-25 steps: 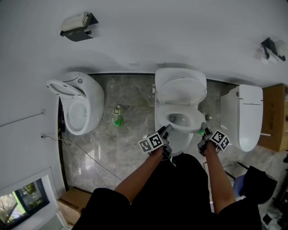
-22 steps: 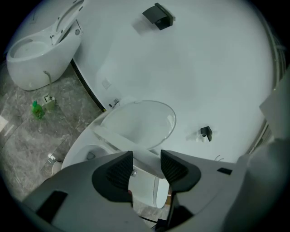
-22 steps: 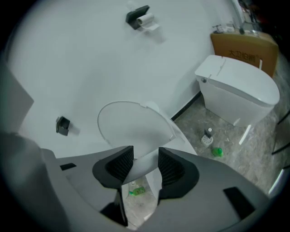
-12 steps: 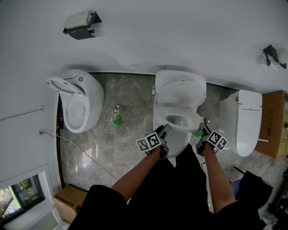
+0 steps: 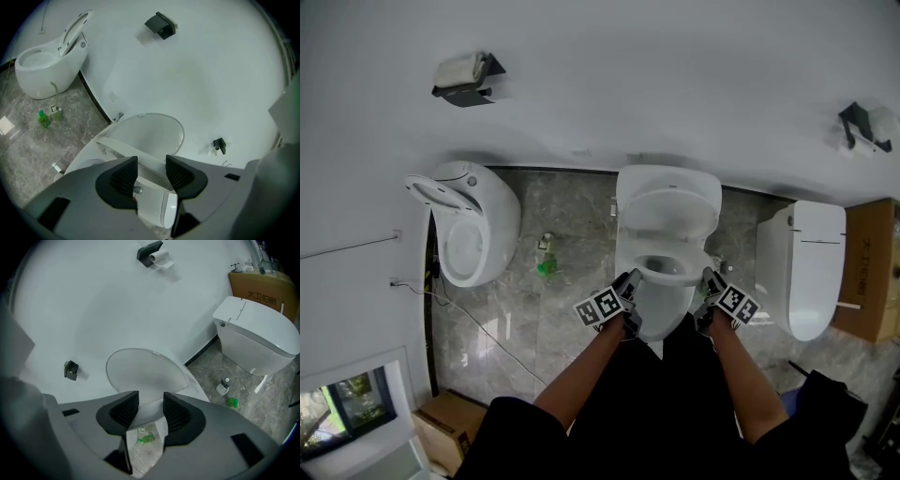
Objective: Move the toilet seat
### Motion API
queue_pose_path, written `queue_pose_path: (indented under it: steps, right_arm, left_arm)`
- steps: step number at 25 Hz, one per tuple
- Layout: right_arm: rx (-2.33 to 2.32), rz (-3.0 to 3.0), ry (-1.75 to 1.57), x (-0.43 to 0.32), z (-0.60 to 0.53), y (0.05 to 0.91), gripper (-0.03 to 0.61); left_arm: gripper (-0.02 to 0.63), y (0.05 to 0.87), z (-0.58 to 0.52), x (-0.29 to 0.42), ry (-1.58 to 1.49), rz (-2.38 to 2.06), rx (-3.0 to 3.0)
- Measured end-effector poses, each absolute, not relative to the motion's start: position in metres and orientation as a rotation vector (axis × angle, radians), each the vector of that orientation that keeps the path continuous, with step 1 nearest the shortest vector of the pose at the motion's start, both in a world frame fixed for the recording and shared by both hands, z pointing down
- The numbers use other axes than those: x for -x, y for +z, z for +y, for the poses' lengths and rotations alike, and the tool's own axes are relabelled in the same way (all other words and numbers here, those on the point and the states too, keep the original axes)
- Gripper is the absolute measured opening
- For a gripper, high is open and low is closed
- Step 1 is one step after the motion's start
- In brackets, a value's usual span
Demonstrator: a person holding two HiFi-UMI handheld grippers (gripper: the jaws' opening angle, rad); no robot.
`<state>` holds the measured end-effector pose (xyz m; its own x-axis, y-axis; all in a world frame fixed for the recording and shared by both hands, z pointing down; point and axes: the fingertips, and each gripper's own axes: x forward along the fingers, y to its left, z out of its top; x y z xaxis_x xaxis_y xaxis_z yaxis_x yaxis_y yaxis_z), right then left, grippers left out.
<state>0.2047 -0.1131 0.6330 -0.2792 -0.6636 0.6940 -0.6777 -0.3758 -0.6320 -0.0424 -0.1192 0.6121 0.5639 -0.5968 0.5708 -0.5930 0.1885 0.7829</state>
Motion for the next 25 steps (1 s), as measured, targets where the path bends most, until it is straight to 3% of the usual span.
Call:
queue_pose_path:
  steps: [25]
  right_arm:
    - [-1.866, -1.790, 1.871, -0.215, -0.178, 0.625, 0.176]
  left_arm:
    - [0.201, 0.602, -0.188, 0.035, -0.081, -1.145, -1.440]
